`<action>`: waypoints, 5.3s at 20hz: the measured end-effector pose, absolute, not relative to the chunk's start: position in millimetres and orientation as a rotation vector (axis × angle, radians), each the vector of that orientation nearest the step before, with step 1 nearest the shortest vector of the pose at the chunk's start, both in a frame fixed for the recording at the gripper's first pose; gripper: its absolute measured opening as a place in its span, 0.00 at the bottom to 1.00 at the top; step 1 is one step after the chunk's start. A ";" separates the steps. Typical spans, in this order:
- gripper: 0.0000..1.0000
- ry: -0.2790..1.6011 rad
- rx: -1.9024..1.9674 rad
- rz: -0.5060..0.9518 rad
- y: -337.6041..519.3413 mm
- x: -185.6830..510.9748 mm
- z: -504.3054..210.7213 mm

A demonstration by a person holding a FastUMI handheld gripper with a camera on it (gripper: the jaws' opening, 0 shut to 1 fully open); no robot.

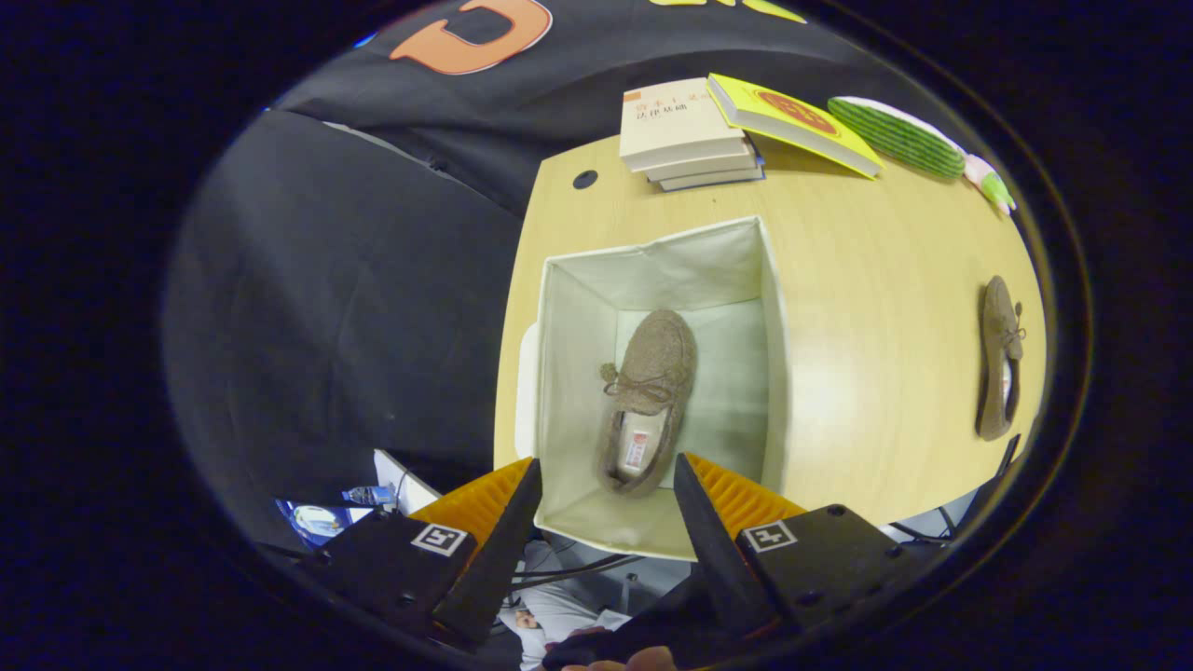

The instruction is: Open the storage box then place both shoes into the box .Put the left shoe in first, then the right shoe, with the right side of both shoes facing outward in a uniform manner.

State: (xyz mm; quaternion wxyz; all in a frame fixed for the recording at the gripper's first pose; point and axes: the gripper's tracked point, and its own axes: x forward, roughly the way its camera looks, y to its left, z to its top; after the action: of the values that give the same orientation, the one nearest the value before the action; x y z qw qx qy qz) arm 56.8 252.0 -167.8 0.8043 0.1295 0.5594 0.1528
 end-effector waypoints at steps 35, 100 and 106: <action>0.93 1.299 0.215 0.035 -230.0 79.1 -263.4; 0.11 1.503 0.281 0.058 198.8 63.5 -223.8; 0.39 1.433 0.241 0.103 199.7 71.3 -208.3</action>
State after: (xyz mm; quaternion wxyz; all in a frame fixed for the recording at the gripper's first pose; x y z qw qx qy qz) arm 71.3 199.7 -208.3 0.7463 0.1100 0.6547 0.0469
